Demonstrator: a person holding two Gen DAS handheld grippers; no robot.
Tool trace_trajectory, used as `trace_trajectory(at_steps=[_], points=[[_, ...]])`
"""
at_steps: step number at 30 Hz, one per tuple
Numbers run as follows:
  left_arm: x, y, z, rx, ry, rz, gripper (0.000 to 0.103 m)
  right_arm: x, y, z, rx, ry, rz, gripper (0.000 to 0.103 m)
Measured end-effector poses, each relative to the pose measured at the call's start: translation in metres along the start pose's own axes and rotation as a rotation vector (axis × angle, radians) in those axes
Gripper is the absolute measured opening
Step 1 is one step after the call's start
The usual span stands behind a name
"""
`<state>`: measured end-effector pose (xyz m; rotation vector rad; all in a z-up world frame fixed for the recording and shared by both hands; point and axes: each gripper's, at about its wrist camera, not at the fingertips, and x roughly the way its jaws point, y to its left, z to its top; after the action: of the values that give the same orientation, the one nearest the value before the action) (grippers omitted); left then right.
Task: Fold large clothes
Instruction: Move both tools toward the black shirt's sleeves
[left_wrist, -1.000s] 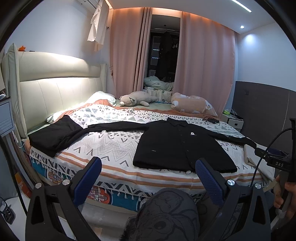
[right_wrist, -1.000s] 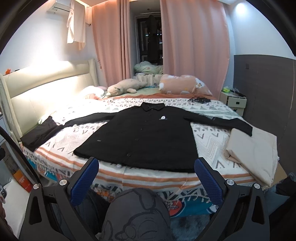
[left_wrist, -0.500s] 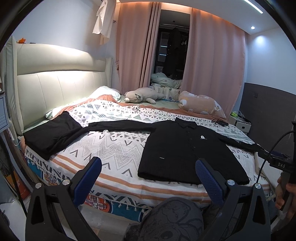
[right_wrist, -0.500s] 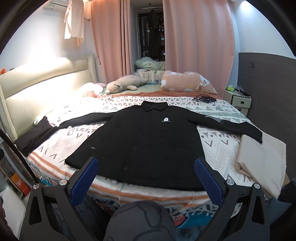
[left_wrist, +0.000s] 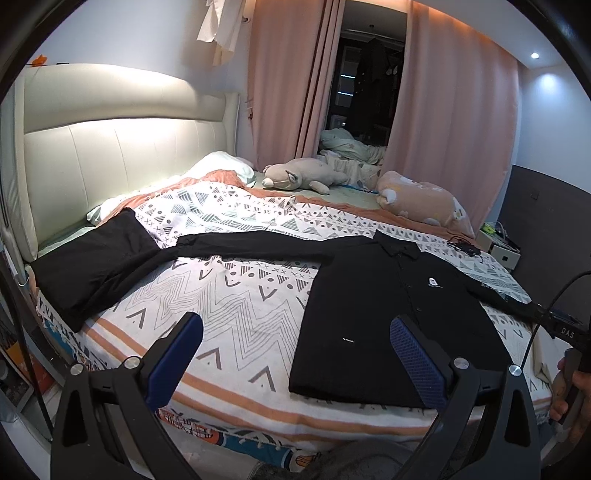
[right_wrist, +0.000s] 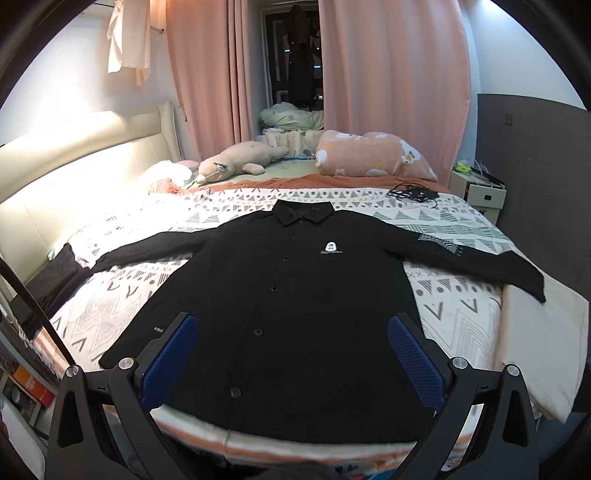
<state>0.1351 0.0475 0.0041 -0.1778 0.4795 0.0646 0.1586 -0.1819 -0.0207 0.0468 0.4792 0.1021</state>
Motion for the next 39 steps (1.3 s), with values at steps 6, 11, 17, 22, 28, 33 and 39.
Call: trace_trajectory(at_steps=[6,11,17,22,28,33,39], points=[[0.039,0.01,0.02,-0.033,0.034,0.021,0.103,0.044,-0.002,0.025,0.004,0.025,0.003,0.103],[0.073,0.023,0.035,-0.057,0.064,0.038,0.103,0.08,0.002,0.044,0.005,0.04,-0.006,0.103],[0.115,0.036,0.054,-0.087,0.097,0.047,0.103,0.122,0.008,0.065,0.015,0.063,0.001,0.103],[0.143,0.048,0.066,-0.113,0.116,0.057,0.103,0.156,0.013,0.081,0.021,0.08,0.013,0.103],[0.178,0.07,0.083,-0.156,0.133,0.069,0.103,0.198,0.021,0.106,0.027,0.078,0.024,0.103],[0.216,0.092,0.095,-0.201,0.158,0.081,0.103,0.24,0.035,0.12,0.024,0.083,0.04,0.103],[0.264,0.123,0.1,-0.298,0.195,0.077,0.097,0.293,0.042,0.134,0.025,0.114,0.132,0.103]])
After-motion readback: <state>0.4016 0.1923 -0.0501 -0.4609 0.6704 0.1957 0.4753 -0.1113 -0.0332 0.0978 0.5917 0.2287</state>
